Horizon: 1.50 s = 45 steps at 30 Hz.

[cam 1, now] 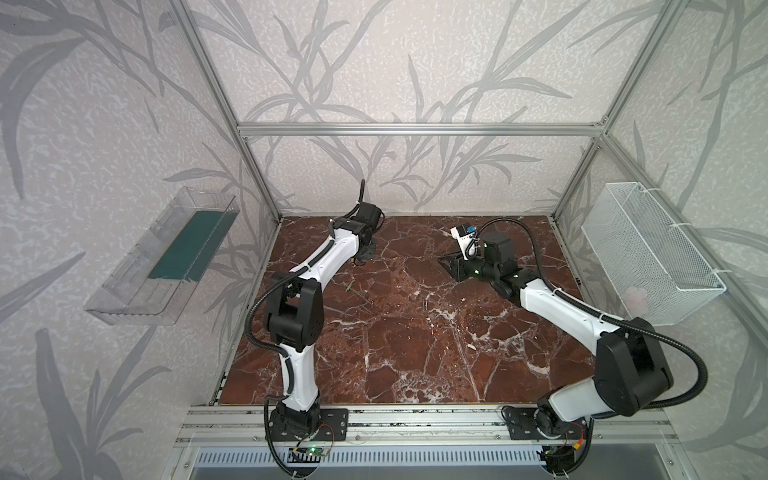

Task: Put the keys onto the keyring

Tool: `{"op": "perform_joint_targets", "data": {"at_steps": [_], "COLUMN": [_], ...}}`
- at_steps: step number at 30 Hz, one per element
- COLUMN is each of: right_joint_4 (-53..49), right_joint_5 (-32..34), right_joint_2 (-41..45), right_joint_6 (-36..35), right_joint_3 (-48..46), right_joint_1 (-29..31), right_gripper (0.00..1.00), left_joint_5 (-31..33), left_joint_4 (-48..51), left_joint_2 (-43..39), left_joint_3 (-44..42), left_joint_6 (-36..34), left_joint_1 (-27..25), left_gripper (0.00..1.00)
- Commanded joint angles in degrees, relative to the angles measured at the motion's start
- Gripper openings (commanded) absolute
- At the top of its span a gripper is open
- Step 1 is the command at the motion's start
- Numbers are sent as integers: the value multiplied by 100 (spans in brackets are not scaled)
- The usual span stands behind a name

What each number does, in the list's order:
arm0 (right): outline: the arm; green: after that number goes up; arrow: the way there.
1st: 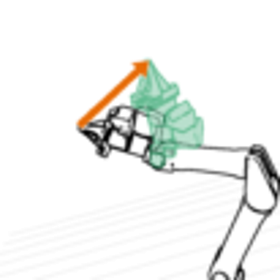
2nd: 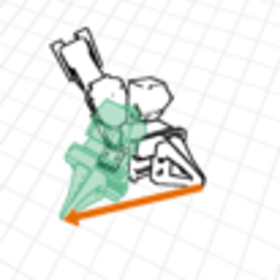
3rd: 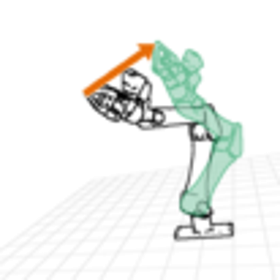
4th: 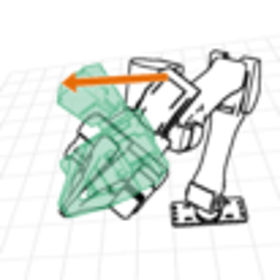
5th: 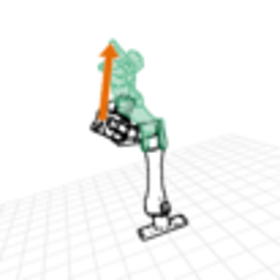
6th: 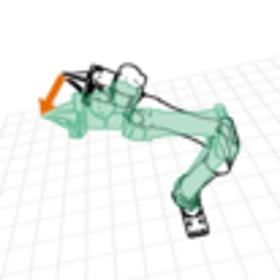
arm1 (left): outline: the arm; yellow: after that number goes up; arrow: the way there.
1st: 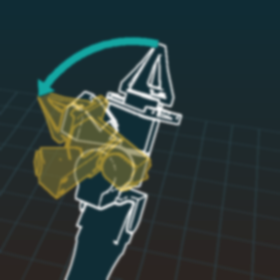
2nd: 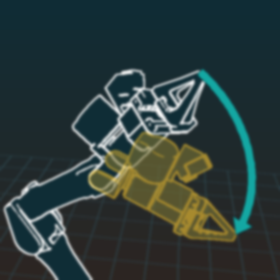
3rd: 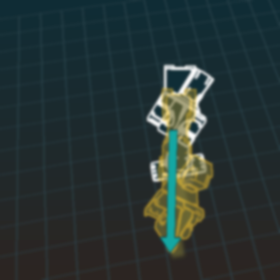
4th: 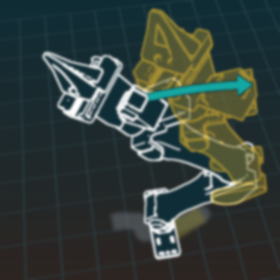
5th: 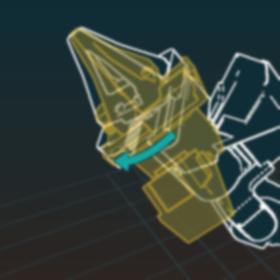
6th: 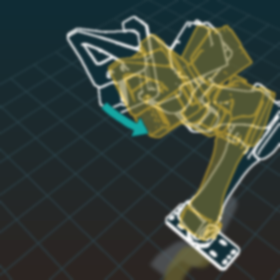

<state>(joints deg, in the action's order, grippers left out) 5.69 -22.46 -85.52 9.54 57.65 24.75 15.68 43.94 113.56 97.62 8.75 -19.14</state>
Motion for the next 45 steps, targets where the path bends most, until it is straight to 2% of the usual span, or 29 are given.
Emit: {"op": "perform_joint_targets", "data": {"at_steps": [1, 13, 21, 38, 41, 45], "right_joint_4": [-3, -90, -77, -24, -28, -53], "right_joint_5": [58, 154, 160, 136, 139, 145], "right_joint_2": [252, 475, 527, 554, 571, 591], "right_joint_6": [-66, -154, -154, -122, -133, -145], "right_joint_3": [-112, -248, -287, -342, -342, -350], "right_joint_1": [-52, -151, -164, -181, -190, -190], "right_gripper": [30, 31, 31, 31, 31, 31], "left_joint_5": [-206, -449, -258, -673, -733, -834], "left_joint_4": [89, 155, 407, 405, 397, 346], "left_joint_2": [199, 791, 1085, 1622, 1656, 1652], "left_joint_3": [335, 882, 1162, 1591, 1635, 1646], "left_joint_6": [220, 369, 552, 882, 892, 882], "left_joint_1": [-146, -492, -635, -825, -843, -848], "left_gripper": [0, 0, 0, 0, 8, 11]}}
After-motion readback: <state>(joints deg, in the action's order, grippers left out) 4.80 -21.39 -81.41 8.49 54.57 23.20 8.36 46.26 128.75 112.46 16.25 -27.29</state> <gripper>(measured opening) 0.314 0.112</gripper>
